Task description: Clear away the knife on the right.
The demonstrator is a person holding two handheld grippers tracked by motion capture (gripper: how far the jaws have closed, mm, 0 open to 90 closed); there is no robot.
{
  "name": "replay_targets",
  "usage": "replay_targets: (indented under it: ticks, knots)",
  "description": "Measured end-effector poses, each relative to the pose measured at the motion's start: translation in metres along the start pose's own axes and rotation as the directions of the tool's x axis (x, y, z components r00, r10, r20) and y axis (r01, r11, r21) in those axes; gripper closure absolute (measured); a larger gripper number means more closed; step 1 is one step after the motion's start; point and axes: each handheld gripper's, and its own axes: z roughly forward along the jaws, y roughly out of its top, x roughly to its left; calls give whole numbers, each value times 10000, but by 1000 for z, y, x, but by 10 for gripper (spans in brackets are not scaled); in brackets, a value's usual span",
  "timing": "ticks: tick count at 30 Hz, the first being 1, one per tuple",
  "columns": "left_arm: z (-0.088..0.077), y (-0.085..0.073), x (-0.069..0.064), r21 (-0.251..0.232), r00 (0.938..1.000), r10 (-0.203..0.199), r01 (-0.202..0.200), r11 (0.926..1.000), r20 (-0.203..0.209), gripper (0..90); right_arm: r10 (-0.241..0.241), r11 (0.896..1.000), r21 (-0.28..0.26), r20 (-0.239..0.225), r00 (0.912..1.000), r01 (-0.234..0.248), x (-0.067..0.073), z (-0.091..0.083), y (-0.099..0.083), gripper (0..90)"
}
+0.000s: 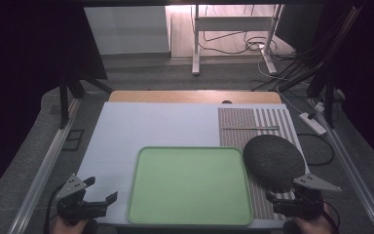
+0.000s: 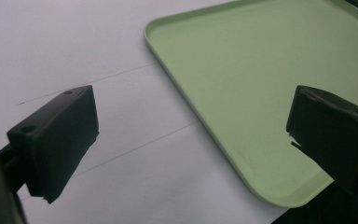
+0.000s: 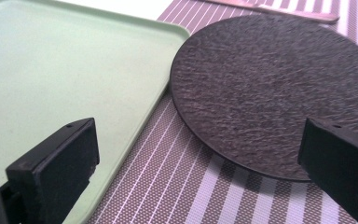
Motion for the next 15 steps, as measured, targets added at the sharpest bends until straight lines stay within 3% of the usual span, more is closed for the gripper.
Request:
replay_targets:
  ticks: [7,15]
  knots:
    - [-1,0,1,-61,10000,-82,82,9999,9,29,-132,9999,84,-297,9995,135,0,1,0,0]
    - [-1,0,1,-40,10000,-80,80,10000,-18,29,-427,9986,305,-303,9986,436,4,3,1,0]
